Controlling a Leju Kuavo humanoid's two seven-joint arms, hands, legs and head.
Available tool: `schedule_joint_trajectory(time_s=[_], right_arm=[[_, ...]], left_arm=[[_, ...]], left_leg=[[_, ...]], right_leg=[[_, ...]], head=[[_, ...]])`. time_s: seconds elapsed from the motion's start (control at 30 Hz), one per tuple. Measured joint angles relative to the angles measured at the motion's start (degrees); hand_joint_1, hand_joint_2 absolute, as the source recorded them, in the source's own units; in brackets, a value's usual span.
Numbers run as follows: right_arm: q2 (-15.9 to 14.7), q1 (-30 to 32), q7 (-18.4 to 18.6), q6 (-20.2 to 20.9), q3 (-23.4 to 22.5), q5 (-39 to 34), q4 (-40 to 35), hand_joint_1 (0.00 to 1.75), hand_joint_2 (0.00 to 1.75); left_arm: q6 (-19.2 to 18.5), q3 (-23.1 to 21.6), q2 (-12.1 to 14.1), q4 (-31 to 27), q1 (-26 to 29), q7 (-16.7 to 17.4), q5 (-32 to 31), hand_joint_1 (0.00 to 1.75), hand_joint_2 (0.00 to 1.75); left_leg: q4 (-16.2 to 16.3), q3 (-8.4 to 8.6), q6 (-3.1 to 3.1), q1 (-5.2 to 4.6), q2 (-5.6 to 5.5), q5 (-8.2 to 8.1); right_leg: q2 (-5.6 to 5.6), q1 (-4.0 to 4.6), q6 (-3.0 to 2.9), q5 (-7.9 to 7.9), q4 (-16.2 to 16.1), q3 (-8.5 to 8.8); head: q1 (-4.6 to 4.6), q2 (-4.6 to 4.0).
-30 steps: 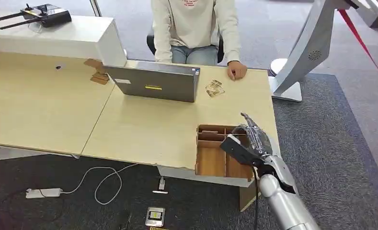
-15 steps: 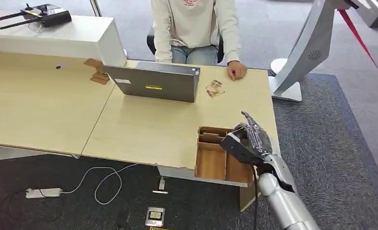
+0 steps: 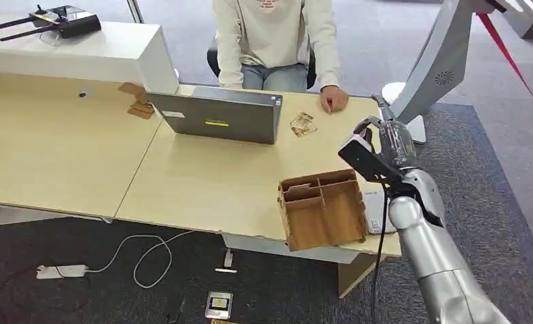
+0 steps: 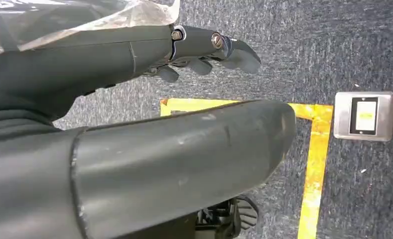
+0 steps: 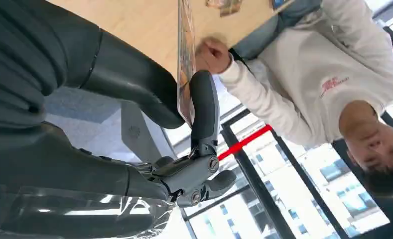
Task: Pass the card to the sensor for recognition and then transmit it.
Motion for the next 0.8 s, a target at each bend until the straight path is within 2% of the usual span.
schedule_joint_trajectory(time_s=[0.4,0.57,0.8], right_arm=[[0.28,-1.66,0.48,-0.07,-0.96,2.64,0.37,1.75,1.75],[2.38,-3.06,0.74,-0.39,-0.74,5.05,2.79,1.75,1.75],[7.0,-7.76,-0.7,-2.58,0.5,6.93,10.91,1.75,1.75]], left_arm=[[0.2,0.0,0.02,0.0,-0.12,0.17,-2.75,0.0,0.0],[0.28,0.0,0.07,0.0,-0.29,0.83,-5.62,0.0,0.0],[0.11,-0.2,0.13,0.0,-1.11,2.38,-5.88,0.0,0.0]], left_leg=[[-0.02,-0.02,-0.01,0.01,0.01,-0.01],[-0.02,-0.04,-0.01,0.01,0.01,0.0],[-0.02,-0.04,-0.02,0.03,0.0,0.0]], right_leg=[[0.0,0.02,0.0,-0.01,0.01,0.02],[0.0,0.02,-0.01,0.0,0.02,0.01],[0.0,0.05,-0.01,-0.01,0.04,0.0]], head=[[0.0,0.0],[0.02,0.0],[0.0,0.0]])
